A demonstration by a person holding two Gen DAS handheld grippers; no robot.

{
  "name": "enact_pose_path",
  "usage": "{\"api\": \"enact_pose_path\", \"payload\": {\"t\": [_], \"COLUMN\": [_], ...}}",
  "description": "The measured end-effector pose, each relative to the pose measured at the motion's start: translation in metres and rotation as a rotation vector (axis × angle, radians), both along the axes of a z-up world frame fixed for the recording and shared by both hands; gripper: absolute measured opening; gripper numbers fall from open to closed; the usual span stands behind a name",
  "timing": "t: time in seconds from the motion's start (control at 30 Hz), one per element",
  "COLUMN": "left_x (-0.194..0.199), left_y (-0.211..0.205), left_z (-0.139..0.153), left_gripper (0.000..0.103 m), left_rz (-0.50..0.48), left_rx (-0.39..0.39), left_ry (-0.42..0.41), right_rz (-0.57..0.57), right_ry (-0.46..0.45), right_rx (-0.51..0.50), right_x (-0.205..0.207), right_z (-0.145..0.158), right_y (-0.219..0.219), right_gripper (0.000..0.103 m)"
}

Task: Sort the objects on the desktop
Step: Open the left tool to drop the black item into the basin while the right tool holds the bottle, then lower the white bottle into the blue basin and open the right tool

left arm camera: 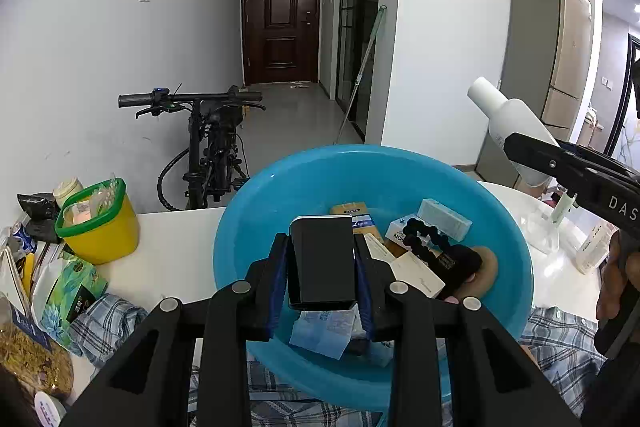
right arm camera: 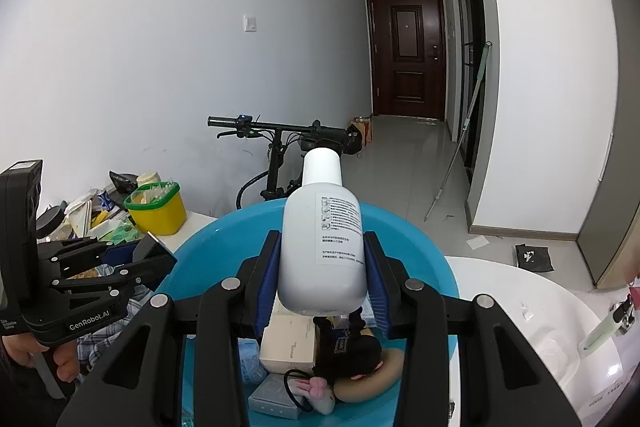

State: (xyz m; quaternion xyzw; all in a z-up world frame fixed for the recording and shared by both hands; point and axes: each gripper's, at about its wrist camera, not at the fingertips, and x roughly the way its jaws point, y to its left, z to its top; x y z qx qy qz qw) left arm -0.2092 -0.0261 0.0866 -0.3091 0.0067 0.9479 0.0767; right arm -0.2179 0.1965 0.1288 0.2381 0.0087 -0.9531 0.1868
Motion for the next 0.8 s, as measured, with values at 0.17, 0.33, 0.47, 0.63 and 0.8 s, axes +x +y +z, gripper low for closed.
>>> {"api": "enact_pose_path", "payload": {"t": [0.17,0.33,0.47,0.63,0.8], "left_x": [-0.0003,-0.0002,0.0001,0.0091,0.0072], "left_y": [0.0021,0.0044,0.006,0.0055,0.0058], "left_z": [-0.0009,-0.0009,-0.0002,0.0078,0.0069], "left_gripper": [0.032,0.032,0.076,0.103,0.103], "left_rz": [-0.005,-0.006,0.015,0.069,0.057], "left_rx": [-0.002,-0.004,-0.024,-0.073,-0.058], "left_ry": [-0.003,-0.003,-0.005,0.089,0.068], "right_rz": [0.004,0.019,0.023,0.018,0.02], "right_ry": [-0.002,-0.015,-0.015,-0.014,-0.015], "right_rx": [0.004,0.028,0.027,0.023,0.023], "right_x": [0.0,-0.0007,-0.0006,0.0001,-0.0004], "right_z": [-0.0009,-0.0025,-0.0026,-0.0024,-0.0025], "right_y": [0.0008,-0.0026,-0.0044,-0.003,-0.0037], "right_gripper": [0.038,0.038,0.038,0.038,0.038]}}
